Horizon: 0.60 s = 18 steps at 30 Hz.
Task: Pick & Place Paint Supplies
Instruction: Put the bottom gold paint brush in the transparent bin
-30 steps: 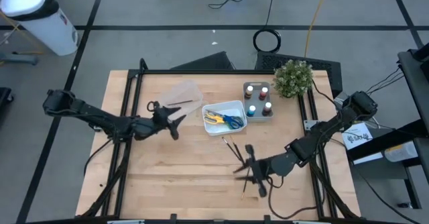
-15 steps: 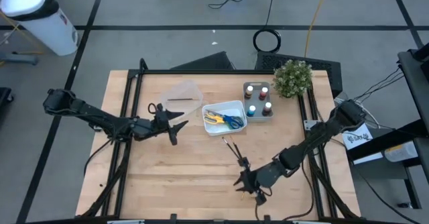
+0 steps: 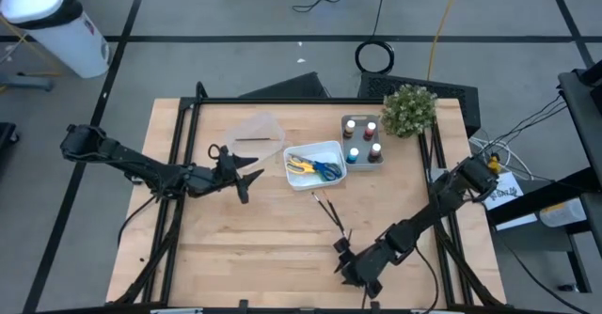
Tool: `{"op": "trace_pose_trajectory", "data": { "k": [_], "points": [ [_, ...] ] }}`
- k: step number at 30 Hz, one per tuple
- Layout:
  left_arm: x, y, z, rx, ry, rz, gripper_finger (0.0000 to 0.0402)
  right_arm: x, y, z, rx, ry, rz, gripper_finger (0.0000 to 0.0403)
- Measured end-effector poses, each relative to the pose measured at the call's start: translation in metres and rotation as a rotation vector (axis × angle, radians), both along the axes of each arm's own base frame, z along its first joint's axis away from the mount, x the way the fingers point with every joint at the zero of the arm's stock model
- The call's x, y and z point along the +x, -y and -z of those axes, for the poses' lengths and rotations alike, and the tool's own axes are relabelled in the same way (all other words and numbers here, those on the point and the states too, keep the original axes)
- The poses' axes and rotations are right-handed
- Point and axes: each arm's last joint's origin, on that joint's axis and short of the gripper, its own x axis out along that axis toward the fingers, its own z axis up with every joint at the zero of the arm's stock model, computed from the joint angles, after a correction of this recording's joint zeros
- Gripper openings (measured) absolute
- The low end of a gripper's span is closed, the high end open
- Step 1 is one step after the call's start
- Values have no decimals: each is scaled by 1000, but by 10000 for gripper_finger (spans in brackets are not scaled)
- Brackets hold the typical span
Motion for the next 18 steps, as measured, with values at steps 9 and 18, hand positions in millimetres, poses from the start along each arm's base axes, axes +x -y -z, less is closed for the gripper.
{"op": "trace_pose_trajectory", "data": {
  "k": [9,18],
  "points": [
    [0,-1,3,4,-28,-5,209,-2,7,20,-95,-110,31,159],
    [0,-1,3,-3,-24,-6,209,7,24,24,-77,-162,144,91]
  ]
}}
